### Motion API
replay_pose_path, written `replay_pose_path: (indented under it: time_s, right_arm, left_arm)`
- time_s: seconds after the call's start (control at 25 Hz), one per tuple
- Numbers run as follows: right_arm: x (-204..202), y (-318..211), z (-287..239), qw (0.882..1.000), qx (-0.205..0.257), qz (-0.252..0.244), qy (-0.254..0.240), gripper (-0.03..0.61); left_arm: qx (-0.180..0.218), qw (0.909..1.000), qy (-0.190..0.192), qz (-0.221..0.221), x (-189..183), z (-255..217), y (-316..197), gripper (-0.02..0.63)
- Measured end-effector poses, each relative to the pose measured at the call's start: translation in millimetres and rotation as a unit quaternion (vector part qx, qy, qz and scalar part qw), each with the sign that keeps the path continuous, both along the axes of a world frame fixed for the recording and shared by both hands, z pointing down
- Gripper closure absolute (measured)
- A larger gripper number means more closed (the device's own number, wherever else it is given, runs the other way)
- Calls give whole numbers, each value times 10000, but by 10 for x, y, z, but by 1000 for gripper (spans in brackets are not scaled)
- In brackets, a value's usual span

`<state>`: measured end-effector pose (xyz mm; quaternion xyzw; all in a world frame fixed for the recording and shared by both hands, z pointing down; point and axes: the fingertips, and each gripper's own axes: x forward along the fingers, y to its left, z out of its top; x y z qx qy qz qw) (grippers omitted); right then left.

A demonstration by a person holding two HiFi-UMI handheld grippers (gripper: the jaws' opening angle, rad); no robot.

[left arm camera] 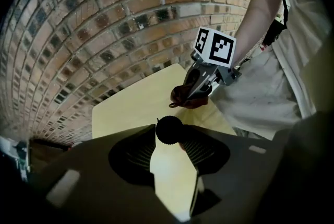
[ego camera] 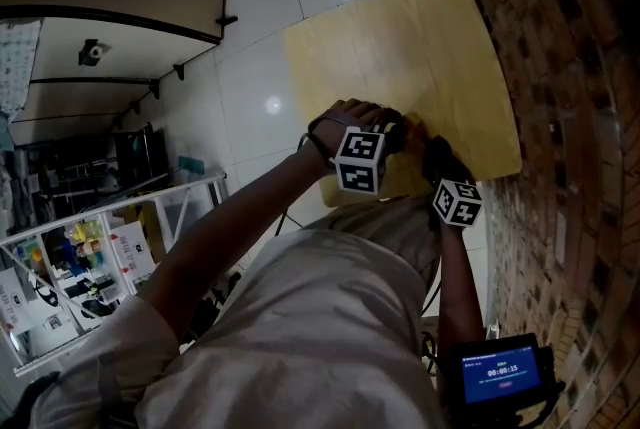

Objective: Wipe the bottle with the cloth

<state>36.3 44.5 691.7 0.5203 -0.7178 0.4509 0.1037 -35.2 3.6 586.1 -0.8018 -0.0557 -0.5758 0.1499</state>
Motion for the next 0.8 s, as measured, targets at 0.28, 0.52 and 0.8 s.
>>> replay_pose_path:
  time_s: [0.28, 0.52, 0.8]
  right_arm:
    - [-216, 33, -52, 9995, 263, -144, -97, 495]
    - [-569, -45, -379, 9847, 1238, -1136, 461, 495]
    - [-710, -268, -476, 9724, 1571, -1552, 756, 495]
  left_arm:
    - [-75, 9990, -79, -426, 86, 57, -52, 437]
    - [-477, 9751, 104, -2164, 92, 8, -257, 437]
    - [-671, 9379, 271, -3392, 67, -25, -468, 440]
